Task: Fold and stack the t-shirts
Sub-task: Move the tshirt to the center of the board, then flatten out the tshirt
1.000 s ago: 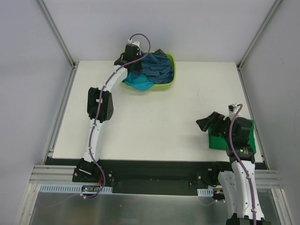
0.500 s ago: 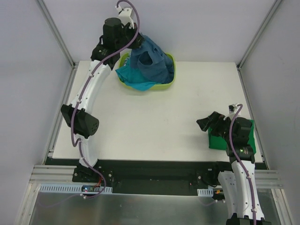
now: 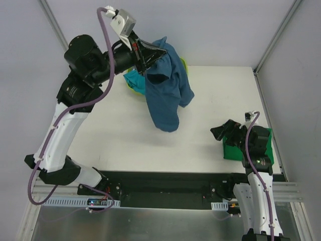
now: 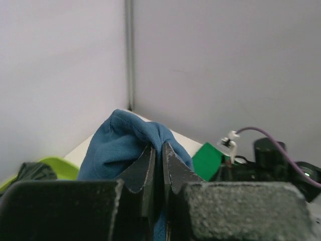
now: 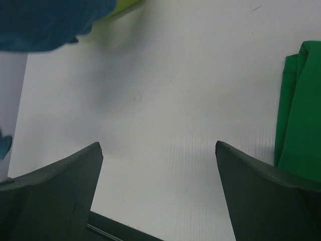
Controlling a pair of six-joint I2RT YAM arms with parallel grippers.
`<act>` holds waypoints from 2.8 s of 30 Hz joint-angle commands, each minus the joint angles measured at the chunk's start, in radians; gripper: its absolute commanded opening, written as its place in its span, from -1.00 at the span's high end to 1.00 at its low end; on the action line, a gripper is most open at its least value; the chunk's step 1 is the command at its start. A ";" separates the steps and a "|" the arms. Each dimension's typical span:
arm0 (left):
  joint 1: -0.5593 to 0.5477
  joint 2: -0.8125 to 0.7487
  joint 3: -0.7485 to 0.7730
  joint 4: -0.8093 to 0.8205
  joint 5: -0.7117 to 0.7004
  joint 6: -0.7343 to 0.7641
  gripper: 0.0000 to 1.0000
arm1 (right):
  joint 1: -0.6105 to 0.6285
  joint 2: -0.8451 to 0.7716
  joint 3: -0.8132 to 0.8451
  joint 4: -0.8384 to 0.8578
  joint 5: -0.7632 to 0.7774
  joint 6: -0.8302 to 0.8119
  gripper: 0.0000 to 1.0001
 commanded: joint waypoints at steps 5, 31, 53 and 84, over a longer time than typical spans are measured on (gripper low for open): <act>-0.066 -0.068 -0.013 0.091 0.021 -0.011 1.00 | 0.004 -0.007 -0.001 0.025 0.002 -0.007 -0.93; 0.440 -0.078 -0.967 -0.081 -0.808 -0.367 0.89 | 0.137 0.082 0.018 0.039 -0.103 -0.088 -0.92; -0.019 -0.198 -1.145 0.020 -0.309 -0.301 -0.98 | 0.424 0.338 0.090 -0.032 0.393 -0.093 -0.93; -0.210 0.320 -0.852 -0.199 -0.576 -0.283 0.13 | 0.422 0.312 0.055 -0.018 0.389 -0.104 -0.93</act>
